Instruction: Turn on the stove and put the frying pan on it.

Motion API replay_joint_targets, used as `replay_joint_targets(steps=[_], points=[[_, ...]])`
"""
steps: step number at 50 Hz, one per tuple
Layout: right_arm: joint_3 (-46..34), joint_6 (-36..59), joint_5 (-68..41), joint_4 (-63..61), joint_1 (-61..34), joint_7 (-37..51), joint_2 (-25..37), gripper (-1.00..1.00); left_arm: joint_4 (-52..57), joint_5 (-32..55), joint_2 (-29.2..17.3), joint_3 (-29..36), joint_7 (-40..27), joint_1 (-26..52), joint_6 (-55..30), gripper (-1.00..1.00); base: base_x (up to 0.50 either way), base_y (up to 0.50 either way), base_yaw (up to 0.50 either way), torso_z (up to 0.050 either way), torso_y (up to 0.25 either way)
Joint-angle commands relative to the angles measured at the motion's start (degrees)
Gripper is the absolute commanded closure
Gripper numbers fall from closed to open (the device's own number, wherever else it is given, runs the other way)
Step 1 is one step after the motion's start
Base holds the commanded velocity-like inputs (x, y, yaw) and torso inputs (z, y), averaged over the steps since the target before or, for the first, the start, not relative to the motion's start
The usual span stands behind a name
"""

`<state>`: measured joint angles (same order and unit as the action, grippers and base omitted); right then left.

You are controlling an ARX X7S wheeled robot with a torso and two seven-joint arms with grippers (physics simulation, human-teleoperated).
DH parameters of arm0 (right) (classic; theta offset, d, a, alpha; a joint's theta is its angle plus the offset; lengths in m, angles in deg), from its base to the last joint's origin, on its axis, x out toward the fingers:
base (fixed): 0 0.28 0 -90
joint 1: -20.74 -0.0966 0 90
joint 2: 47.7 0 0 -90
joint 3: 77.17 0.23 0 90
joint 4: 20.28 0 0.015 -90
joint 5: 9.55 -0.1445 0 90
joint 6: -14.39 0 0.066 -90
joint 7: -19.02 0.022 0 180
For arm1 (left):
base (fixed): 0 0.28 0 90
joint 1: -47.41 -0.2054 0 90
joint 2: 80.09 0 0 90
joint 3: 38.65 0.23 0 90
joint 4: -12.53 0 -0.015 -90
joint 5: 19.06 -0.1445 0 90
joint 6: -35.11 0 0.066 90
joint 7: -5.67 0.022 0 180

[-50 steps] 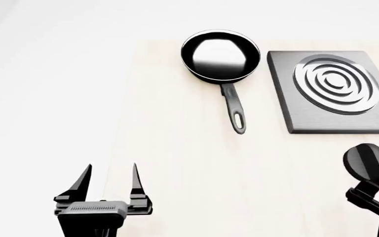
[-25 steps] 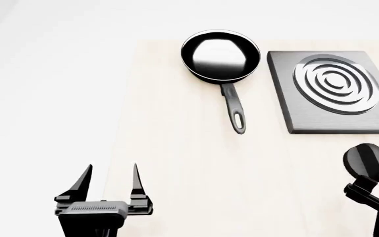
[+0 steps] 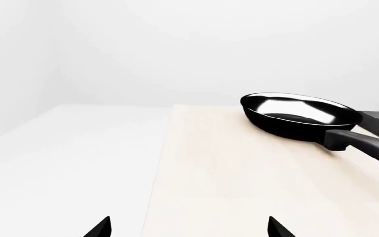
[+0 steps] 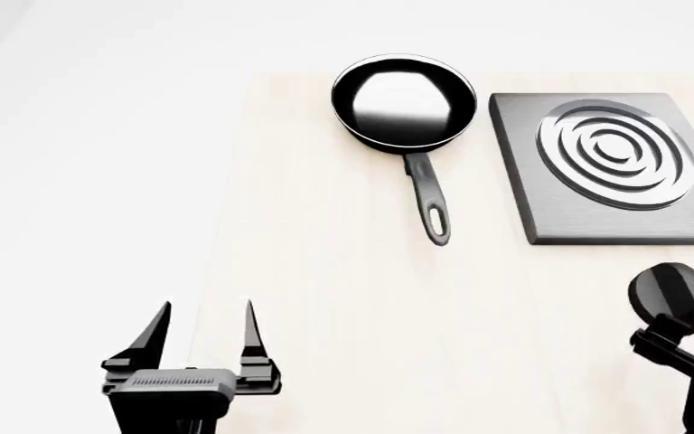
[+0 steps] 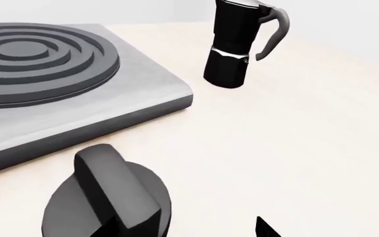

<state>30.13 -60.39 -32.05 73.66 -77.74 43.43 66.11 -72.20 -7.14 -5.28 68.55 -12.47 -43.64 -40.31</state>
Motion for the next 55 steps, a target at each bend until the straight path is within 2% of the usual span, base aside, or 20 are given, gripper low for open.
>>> replay_joint_targets(steps=[1,35,55], points=[[-0.3,0.1,0.4,1.7,-1.3,0.0,0.5,-1.00,-0.1,0.2,-0.1,0.2,-0.2,0.1,0.0,-1.00,0.00,0.00,0.00,0.000,0.000],[0.8,1.1,0.3,2.4,-1.0,0.4,2.5,-1.00,-0.5,0.5,-0.6,0.9,-0.8,0.4,0.1,-1.00,0.00,0.00,0.00,0.000,0.000],[0.4,-0.4,1.0,7.2,-3.1,-0.2,2.8,-1.00,-1.0,0.7,-0.8,1.2,-1.0,0.7,0.3,-1.00,0.00,0.00,0.00,0.000,0.000]])
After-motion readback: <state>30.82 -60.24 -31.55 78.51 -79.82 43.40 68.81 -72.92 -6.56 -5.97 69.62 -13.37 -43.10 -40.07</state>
